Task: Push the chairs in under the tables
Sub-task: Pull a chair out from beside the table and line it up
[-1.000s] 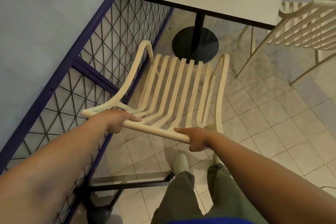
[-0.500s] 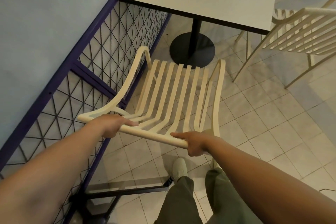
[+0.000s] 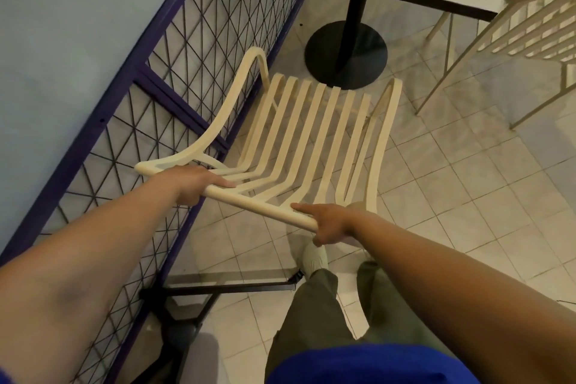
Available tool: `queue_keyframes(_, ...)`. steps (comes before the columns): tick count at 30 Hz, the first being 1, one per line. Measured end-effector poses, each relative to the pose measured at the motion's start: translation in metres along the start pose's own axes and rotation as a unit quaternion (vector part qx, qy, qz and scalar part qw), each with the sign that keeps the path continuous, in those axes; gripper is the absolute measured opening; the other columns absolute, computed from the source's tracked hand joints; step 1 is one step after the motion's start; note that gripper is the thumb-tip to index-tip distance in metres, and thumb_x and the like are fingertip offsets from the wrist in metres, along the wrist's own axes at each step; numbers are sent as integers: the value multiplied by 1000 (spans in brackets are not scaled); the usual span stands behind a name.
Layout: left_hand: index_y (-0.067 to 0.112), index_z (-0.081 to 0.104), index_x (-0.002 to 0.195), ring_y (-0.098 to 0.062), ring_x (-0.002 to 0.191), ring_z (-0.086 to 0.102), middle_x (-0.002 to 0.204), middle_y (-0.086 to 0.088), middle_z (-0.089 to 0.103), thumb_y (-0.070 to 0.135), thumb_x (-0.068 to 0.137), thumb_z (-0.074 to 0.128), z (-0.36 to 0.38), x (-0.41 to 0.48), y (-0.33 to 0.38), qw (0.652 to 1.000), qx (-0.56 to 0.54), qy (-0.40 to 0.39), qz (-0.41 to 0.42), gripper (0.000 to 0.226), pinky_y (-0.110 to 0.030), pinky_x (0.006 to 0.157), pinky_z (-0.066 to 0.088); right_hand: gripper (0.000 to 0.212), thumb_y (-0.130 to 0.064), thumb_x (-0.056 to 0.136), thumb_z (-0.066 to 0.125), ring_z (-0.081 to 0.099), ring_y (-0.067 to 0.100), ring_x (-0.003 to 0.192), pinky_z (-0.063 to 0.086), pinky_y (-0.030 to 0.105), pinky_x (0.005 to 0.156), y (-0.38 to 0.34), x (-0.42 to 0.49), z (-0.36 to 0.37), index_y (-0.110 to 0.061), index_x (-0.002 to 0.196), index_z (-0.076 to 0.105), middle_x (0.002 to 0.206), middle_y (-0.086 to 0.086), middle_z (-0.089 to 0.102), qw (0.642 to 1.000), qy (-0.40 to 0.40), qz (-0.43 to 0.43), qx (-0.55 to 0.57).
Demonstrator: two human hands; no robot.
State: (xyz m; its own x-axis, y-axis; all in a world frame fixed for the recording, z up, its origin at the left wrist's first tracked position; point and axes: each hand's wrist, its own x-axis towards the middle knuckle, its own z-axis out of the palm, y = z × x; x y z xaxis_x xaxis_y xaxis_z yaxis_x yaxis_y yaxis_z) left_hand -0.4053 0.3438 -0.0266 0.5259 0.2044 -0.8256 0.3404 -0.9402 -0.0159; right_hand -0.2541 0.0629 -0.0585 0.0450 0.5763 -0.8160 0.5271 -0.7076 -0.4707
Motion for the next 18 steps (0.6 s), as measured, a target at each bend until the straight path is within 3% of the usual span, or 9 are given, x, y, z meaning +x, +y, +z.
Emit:
queue_keyframes(4,75,27,139,-16,99,58,122,6,56,5,86,62,3,2,-2,1000,-10,-5,-10,94,-36,79,55,93,-31,85,74,45,30,129,35,49,111,-6,4,1,-40,156,15,150,8,41,1000,0,-5,23)
queue_keyframes(6,74,27,140,-15,90,58,115,6,55,-1,88,56,2,3,-1,1000,-9,-5,-13,96,-34,72,55,94,-22,85,72,47,30,127,37,47,108,-7,4,3,-41,156,14,148,8,43,1000,12,-5,8)
queue_keyframes(9,74,26,139,-16,93,59,120,6,56,-2,88,54,5,4,-3,1000,2,2,-13,96,-35,72,56,92,-9,87,63,49,29,123,40,43,104,-9,2,3,-43,156,13,145,8,46,1000,16,-8,-12)
queue_keyframes(18,70,30,141,-15,94,57,119,7,54,-1,92,52,13,-3,-8,1000,2,11,-4,89,-30,67,48,94,-5,86,61,50,29,119,42,41,100,-19,-1,16,-43,157,12,140,9,48,1000,16,-11,2)
